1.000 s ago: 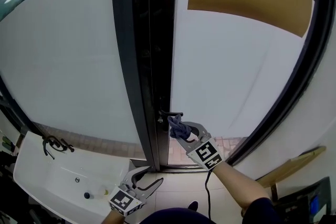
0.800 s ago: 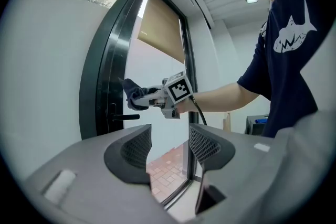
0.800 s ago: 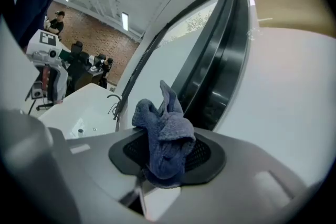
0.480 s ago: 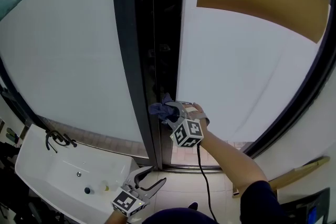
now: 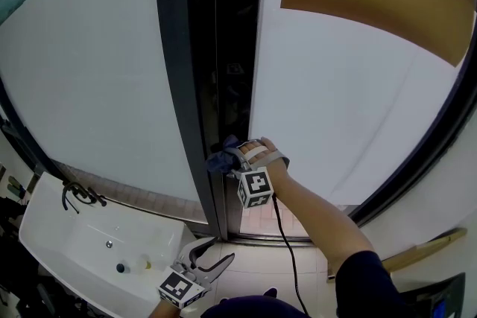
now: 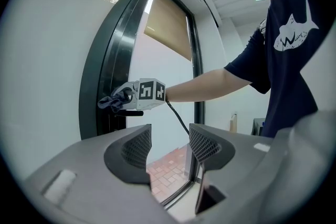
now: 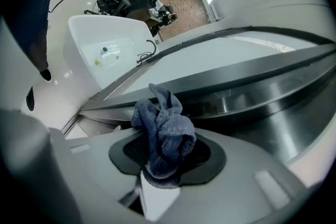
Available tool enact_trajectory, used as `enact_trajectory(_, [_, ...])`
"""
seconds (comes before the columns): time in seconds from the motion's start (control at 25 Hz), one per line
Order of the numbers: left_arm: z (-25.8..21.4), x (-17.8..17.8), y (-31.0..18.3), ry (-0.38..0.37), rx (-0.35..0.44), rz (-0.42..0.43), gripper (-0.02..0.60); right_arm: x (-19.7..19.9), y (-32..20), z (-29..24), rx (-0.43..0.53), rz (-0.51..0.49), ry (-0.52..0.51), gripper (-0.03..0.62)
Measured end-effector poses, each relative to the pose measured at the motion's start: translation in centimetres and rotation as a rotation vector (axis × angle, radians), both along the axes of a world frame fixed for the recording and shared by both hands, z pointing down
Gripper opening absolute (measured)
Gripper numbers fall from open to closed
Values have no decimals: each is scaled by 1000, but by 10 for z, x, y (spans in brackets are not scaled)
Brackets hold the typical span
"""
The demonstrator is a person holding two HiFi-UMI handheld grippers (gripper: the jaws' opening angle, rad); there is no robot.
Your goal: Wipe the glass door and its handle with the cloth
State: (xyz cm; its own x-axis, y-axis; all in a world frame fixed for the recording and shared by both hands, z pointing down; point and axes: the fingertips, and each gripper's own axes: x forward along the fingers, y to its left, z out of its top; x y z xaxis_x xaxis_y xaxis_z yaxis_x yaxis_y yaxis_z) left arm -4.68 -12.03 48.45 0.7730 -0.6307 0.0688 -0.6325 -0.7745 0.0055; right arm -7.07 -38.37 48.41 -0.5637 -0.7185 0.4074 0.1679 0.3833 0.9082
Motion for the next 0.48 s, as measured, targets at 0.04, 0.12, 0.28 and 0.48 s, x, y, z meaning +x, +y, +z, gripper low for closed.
enact_trajectory(0.04, [2, 1, -1, -4, 3, 2, 221, 4, -1, 0, 9, 3, 12, 143])
enact_trajectory(0.12, [0, 4, -2, 1, 1, 6, 221, 13, -3, 2, 33, 7, 45, 141])
enact_trajectory(0.28, [-6, 11, -2, 6, 2, 21, 221, 38, -5, 4, 81, 11, 117, 140])
enact_trajectory(0.48, [-3, 20, -1, -6, 1, 43, 221, 58, -6, 5, 100, 33, 138, 140])
